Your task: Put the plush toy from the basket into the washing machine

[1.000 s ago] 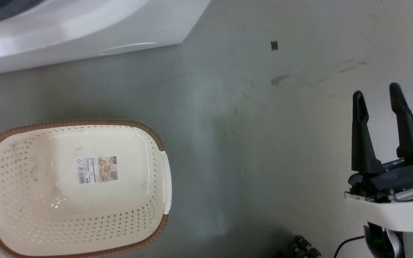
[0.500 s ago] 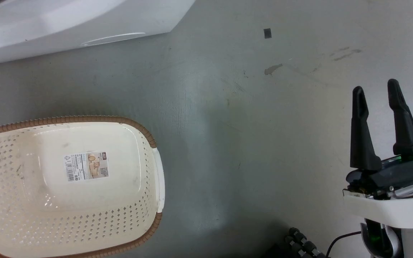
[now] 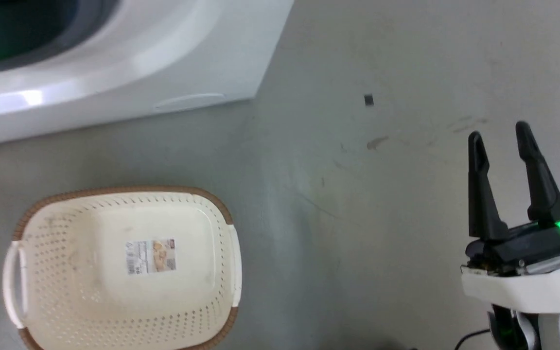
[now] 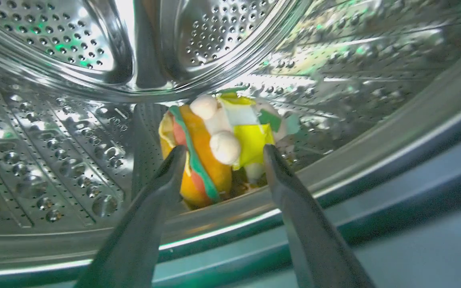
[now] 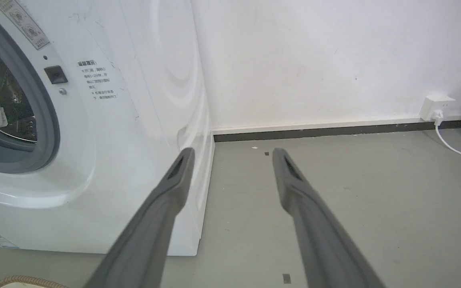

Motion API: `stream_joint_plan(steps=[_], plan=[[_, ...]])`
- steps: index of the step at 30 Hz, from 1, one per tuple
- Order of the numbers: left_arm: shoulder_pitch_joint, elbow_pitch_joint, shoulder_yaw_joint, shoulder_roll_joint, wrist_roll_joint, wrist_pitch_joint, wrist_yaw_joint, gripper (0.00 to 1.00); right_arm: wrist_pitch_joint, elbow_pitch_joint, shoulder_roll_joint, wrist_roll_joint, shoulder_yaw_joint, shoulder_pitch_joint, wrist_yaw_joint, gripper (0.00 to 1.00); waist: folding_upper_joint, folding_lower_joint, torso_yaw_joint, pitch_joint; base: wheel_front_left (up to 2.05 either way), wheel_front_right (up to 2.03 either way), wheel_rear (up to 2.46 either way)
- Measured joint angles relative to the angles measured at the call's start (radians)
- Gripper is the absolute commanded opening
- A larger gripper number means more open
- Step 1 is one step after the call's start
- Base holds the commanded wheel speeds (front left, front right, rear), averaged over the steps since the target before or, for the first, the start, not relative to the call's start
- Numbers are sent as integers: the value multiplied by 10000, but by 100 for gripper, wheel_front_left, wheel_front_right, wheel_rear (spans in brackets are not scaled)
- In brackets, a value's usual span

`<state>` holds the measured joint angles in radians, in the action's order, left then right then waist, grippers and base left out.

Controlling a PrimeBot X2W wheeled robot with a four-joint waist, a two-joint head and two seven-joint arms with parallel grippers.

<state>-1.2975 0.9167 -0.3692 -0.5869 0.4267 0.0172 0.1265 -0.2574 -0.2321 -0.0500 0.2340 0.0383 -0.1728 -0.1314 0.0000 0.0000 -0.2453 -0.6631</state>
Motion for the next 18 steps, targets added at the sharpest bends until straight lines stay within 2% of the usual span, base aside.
stream_joint_plan(steps=[6, 12, 18], plan=[[1562, -178, -293, 384, 732, -1235, 2, 100, 0, 151, 0, -359, -148, 584, 0, 100, 0, -1, 388, 1290, 0, 0, 0], [3426, -639, -462, 1200, 1285, -2077, -10, 100, 0, 380, -2, -683, -288, 1244, 0, 100, 0, -1, 848, 2700, 0, 0, 0], [5198, -2171, -474, 1881, 1229, -2662, -692, 100, 0, 616, -2, -706, -416, 1717, 0, 100, 0, -2, 1410, 3932, 0, 0, 0]])
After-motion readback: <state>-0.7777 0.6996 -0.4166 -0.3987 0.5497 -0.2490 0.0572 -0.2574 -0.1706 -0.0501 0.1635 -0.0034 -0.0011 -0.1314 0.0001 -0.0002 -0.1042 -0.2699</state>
